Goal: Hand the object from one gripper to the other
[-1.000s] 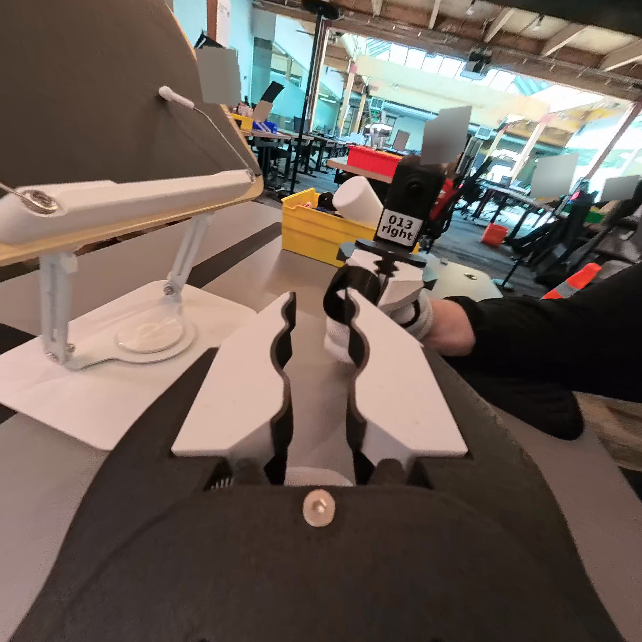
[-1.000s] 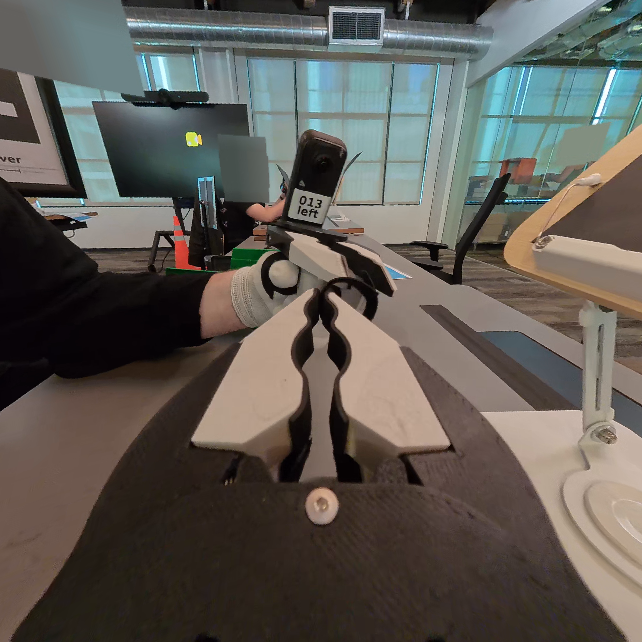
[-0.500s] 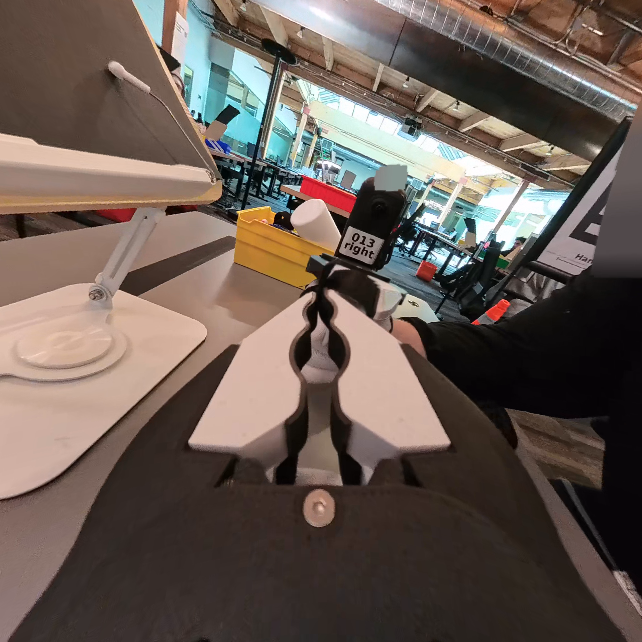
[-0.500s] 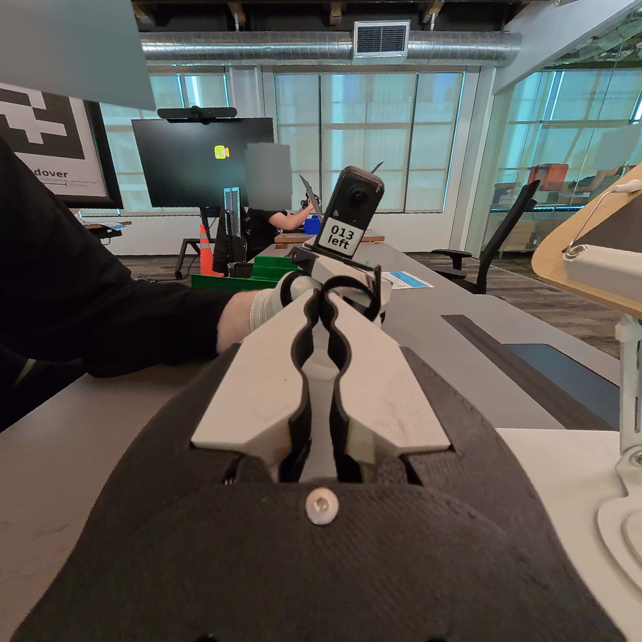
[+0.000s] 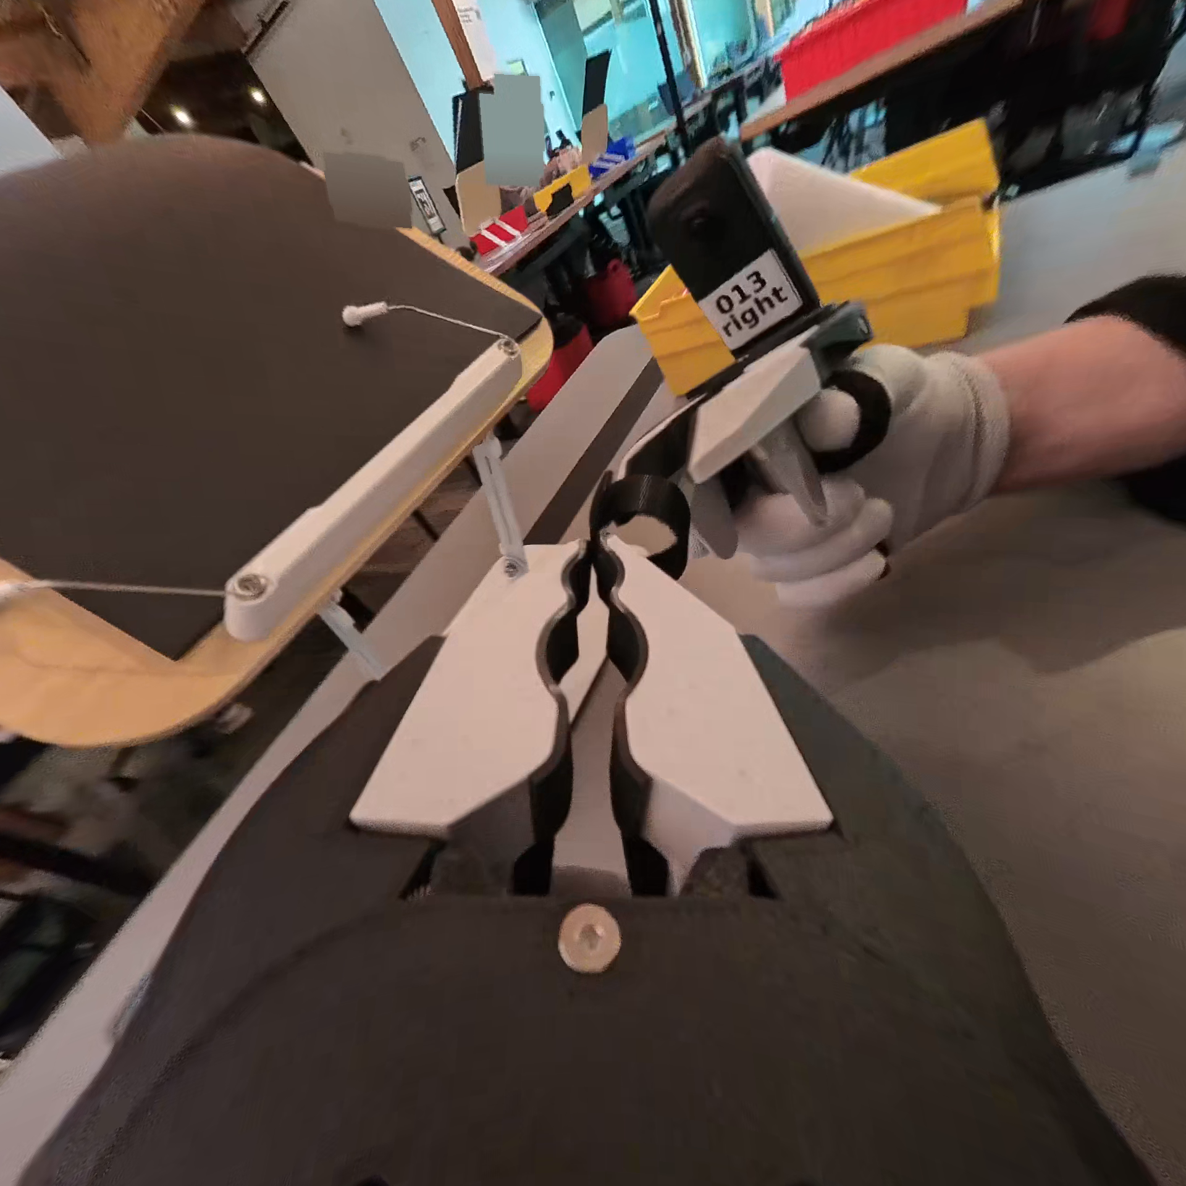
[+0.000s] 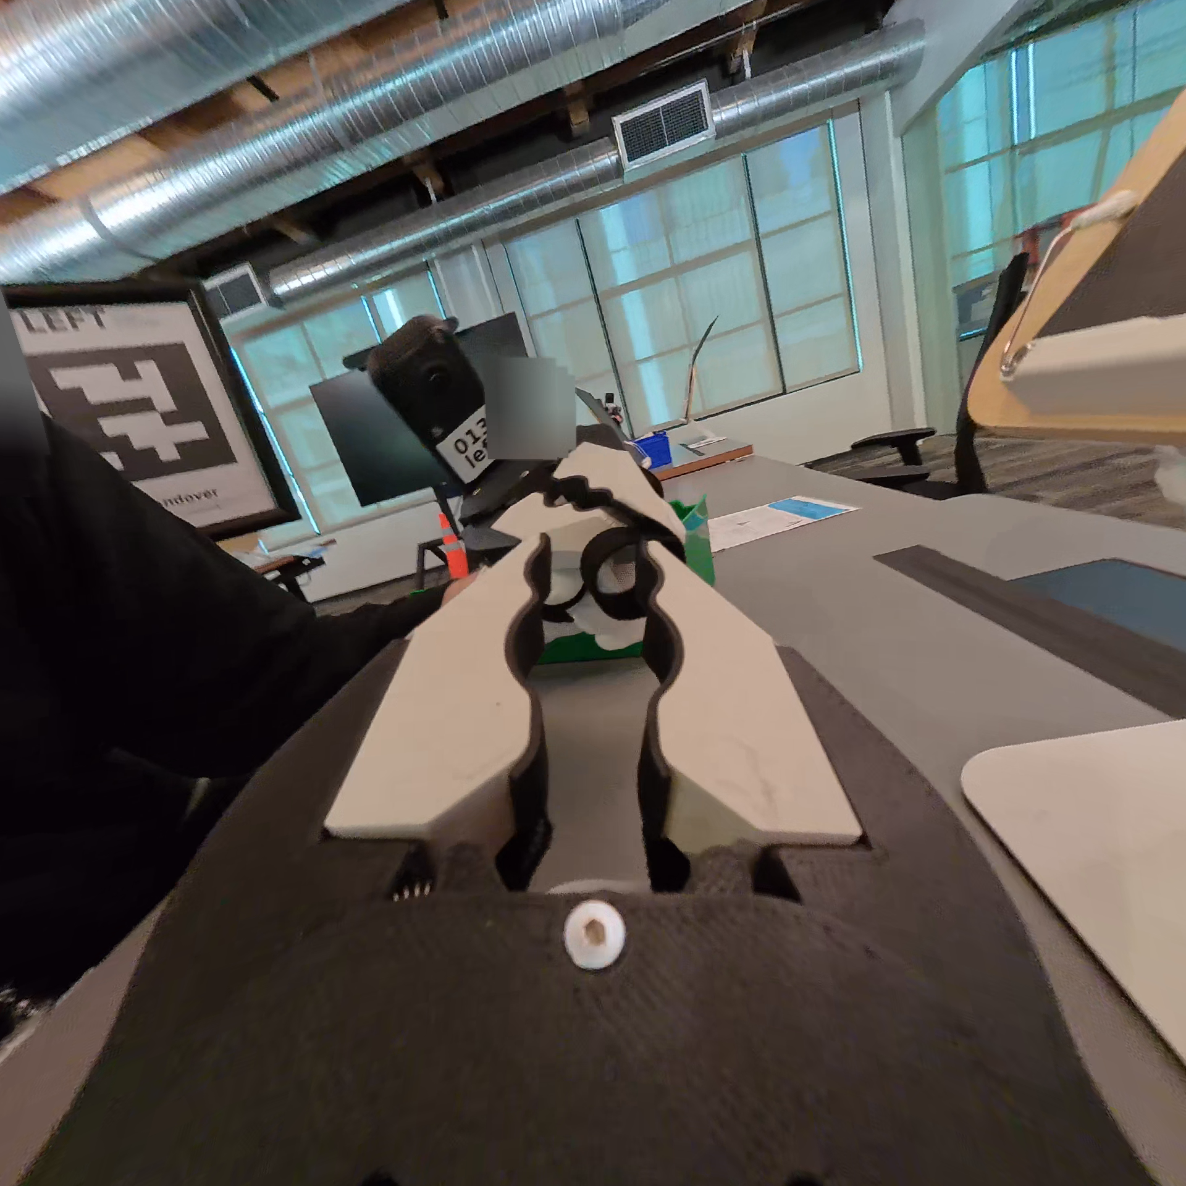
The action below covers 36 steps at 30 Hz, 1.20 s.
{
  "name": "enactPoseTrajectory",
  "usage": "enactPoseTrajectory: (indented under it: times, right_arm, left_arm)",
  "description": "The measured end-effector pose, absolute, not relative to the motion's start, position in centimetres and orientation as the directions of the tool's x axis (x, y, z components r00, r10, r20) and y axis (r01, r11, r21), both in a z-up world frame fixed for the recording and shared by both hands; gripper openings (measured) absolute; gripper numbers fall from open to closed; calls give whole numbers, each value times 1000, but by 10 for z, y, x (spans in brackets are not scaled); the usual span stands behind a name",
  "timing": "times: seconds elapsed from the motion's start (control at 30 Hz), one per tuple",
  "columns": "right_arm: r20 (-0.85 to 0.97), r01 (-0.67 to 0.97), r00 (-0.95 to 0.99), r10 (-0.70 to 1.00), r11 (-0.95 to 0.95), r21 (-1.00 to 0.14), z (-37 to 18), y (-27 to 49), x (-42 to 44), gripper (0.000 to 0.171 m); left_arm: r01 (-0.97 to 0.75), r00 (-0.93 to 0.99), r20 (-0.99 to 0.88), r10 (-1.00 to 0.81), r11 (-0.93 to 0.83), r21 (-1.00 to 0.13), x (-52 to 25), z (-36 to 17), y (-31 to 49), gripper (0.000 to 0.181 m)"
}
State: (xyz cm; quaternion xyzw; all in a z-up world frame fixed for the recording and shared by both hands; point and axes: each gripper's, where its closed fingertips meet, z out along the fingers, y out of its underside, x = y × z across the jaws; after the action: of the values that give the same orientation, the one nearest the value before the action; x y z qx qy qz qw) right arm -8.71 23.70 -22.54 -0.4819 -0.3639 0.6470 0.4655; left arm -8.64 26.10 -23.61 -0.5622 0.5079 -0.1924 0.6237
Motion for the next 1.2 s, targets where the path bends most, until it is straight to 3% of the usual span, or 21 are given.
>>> enactPoseTrajectory:
  times: [0.1,0.23,0.3,0.4,0.53,0.8,1.07,1.2]
  right_arm:
    - [-333,-261,-120,935,-354,-898,-226,241,-85,17]
    - [-311,-237,-88,946,-324,-916,-230,241,-89,0]
    - [-254,-233,-42,966,-257,-938,-229,241,-89,0]
    - [-140,-235,45,989,-126,-964,-223,243,-85,0]
    - [-84,-216,109,991,-59,-975,-221,246,-82,0]
    - [-84,-226,93,992,-61,-972,-219,243,-83,0]
    - [0,-160,201,980,33,-987,-222,251,-83,0]
    - [-38,-191,158,987,-7,-982,-221,248,-82,0]
  left_arm:
    - [-423,398,-539,-742,373,-826,-82,-239,261,0]
    - [-451,421,-568,-707,381,-807,-81,-238,265,0]
    - [-369,462,-464,-756,312,-876,-80,-232,266,0]
    - [-138,479,-139,-867,82,-987,-74,-225,267,0]
    - [-15,447,63,-892,-77,-997,-71,-223,268,0]
    - [-91,458,-5,-889,-41,-995,-74,-223,267,0]
    - [46,431,244,-869,-249,-967,-71,-225,272,0]
    - [39,362,226,-904,-228,-973,-72,-222,265,0]
